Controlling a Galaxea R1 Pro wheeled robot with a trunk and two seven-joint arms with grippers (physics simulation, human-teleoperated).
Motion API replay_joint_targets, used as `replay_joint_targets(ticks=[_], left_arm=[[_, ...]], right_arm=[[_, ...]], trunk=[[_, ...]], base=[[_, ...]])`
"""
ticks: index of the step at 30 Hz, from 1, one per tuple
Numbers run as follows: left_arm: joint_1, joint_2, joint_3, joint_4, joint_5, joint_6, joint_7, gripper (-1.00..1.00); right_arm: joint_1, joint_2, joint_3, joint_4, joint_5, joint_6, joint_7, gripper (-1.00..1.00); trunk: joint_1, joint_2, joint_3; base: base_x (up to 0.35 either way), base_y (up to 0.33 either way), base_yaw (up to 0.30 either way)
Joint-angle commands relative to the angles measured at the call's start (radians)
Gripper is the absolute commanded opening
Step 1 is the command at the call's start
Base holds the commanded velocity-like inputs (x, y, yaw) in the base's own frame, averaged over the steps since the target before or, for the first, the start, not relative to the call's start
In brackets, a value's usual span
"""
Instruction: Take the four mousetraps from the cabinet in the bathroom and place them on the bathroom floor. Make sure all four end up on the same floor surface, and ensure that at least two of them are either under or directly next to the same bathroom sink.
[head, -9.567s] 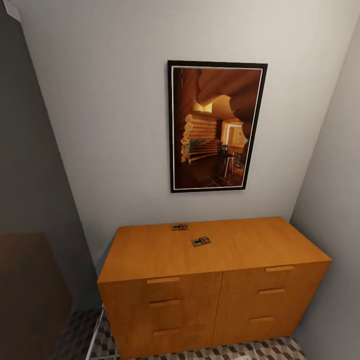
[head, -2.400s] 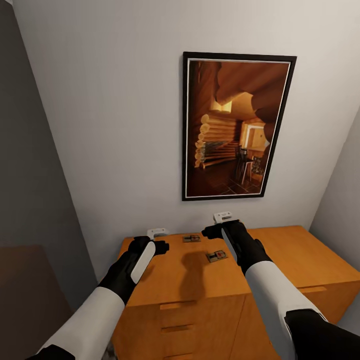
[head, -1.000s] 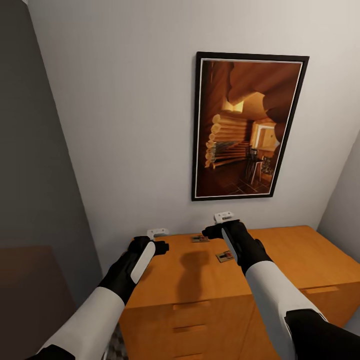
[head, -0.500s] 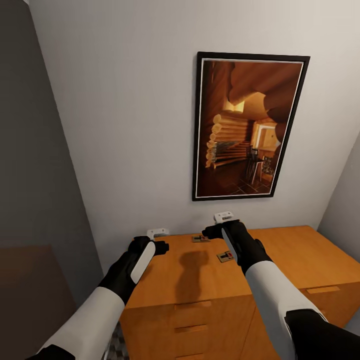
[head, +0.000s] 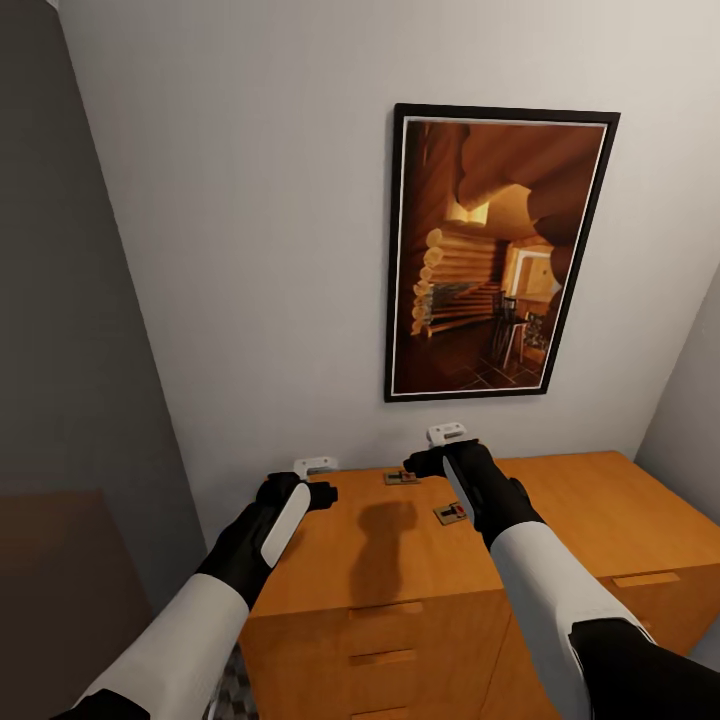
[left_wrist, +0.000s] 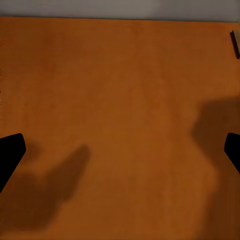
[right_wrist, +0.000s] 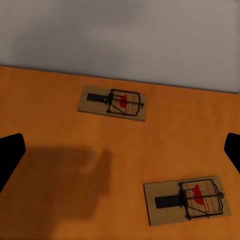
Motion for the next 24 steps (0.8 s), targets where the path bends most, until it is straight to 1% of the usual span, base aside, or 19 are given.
replay_joint_targets(ticks=[1, 24], left_arm=[[0.000, 0.000, -0.002, -0.001, 0.010, 0.001, 0.010, 1.00], [0.000, 0.000, -0.003, -0.001, 0.010, 0.003, 0.010, 1.00]], right_arm=[[0.000, 0.000, 0.000, -0.001, 0.011, 0.005, 0.008, 1.00], [0.000, 0.000, -0.003, -0.007, 0.011, 0.002, 0.007, 1.00]], trunk=[[0.000, -0.001, -0.001], [0.000, -0.001, -0.001]], base=[[0.000, 0.000, 0.000], [0.000, 0.000, 0.000]])
